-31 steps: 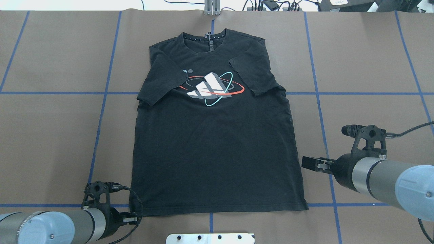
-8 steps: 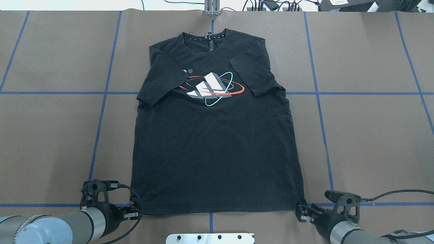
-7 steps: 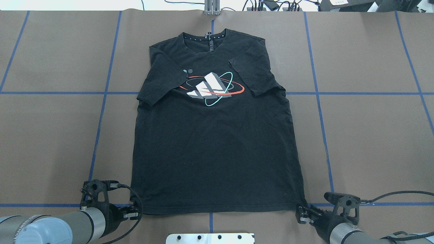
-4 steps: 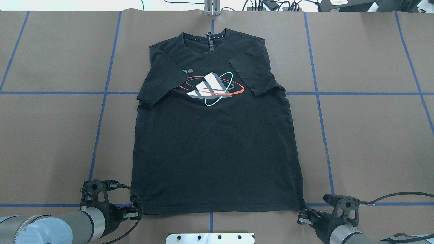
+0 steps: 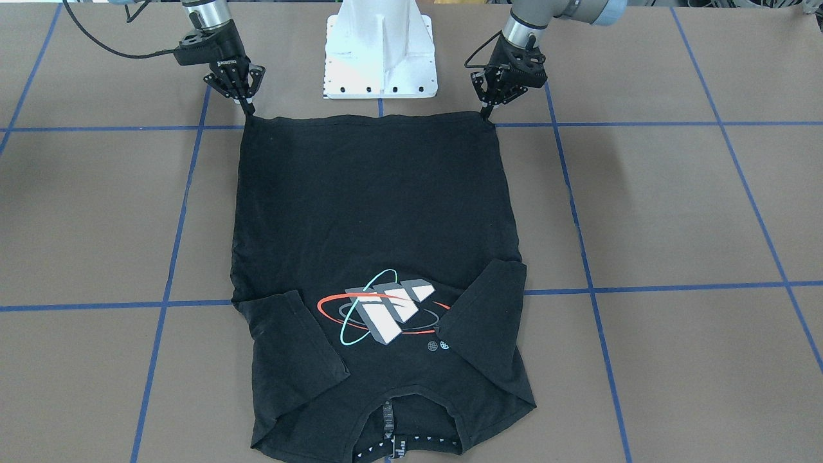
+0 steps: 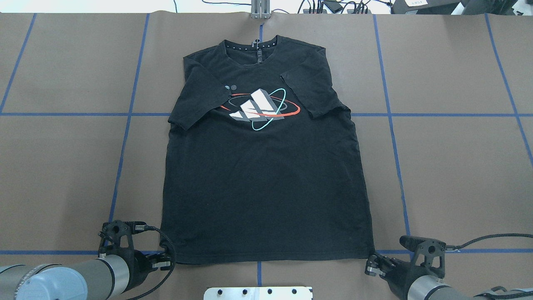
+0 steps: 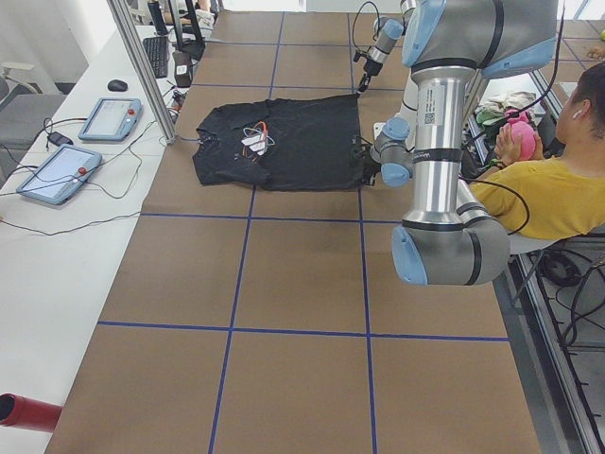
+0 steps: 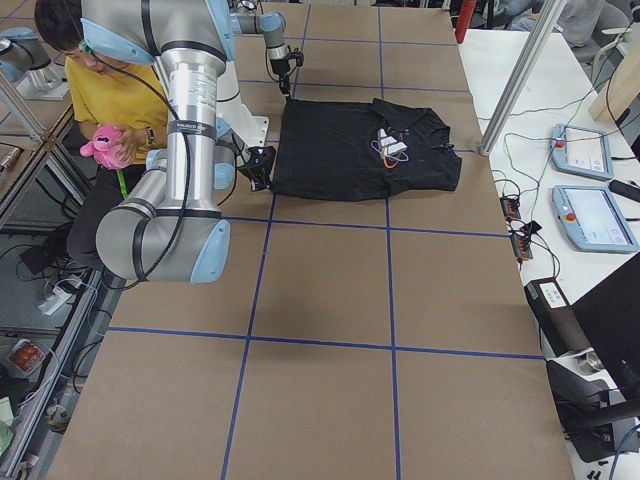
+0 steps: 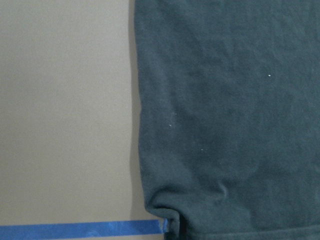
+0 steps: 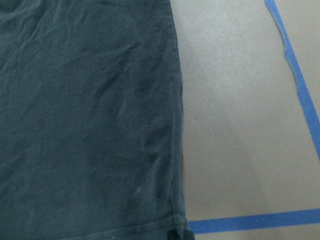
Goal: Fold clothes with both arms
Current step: 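Lift the hem with both grippers and fold it toward the collar, then carry the hem with both grippers over the shirt to the collar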
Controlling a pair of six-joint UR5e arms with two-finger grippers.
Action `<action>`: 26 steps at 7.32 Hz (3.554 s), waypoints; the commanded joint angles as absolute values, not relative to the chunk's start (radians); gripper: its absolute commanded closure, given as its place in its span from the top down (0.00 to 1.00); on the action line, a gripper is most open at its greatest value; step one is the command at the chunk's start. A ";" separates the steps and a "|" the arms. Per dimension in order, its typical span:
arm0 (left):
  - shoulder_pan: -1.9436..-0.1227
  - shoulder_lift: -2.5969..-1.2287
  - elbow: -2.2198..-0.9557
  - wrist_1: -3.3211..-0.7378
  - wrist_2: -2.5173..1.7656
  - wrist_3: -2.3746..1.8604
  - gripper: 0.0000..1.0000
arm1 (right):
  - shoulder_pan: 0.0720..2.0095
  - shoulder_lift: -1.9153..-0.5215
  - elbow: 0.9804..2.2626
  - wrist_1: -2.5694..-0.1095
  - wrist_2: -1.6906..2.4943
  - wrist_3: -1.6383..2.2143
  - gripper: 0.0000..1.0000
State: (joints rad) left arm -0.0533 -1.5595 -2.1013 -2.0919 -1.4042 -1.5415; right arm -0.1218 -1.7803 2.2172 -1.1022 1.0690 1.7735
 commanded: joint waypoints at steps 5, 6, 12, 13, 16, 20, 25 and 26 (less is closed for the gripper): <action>-0.300 -1.565 -2.425 -1.834 -1.733 -1.316 0.00 | 0.100 -1.769 2.653 -1.489 1.400 1.700 0.00; -0.334 -1.566 -2.487 -1.775 -1.800 -1.301 0.00 | 0.097 -1.772 2.737 -1.576 1.467 1.691 0.00; -0.175 -1.563 -2.617 -1.695 -1.862 -1.345 0.00 | -0.108 -1.727 2.798 -1.652 1.488 1.697 0.00; -0.205 -1.577 -2.579 -1.694 -1.855 -1.342 0.00 | -0.044 -1.715 2.795 -1.673 1.488 1.697 0.00; -0.413 -1.736 -2.398 -1.694 -1.847 -1.241 0.00 | 0.129 -1.617 2.772 -1.767 1.458 1.692 0.00; -0.642 -1.960 -2.169 -1.697 -1.847 -1.210 0.00 | 0.243 -1.503 2.657 -1.813 1.399 1.690 0.00; -0.747 -2.061 -2.026 -1.701 -1.853 -1.097 0.00 | 0.392 -1.386 2.510 -1.813 1.404 1.646 0.00; -0.750 -2.074 -1.970 -1.722 -1.839 -1.095 0.00 | 0.420 -1.341 2.464 -1.813 1.405 1.641 0.00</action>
State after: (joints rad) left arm -0.7451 -2.0468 -2.0409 -1.7054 -1.8508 -1.0984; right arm 0.3872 -1.3872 2.5072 -1.8127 1.4037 1.6490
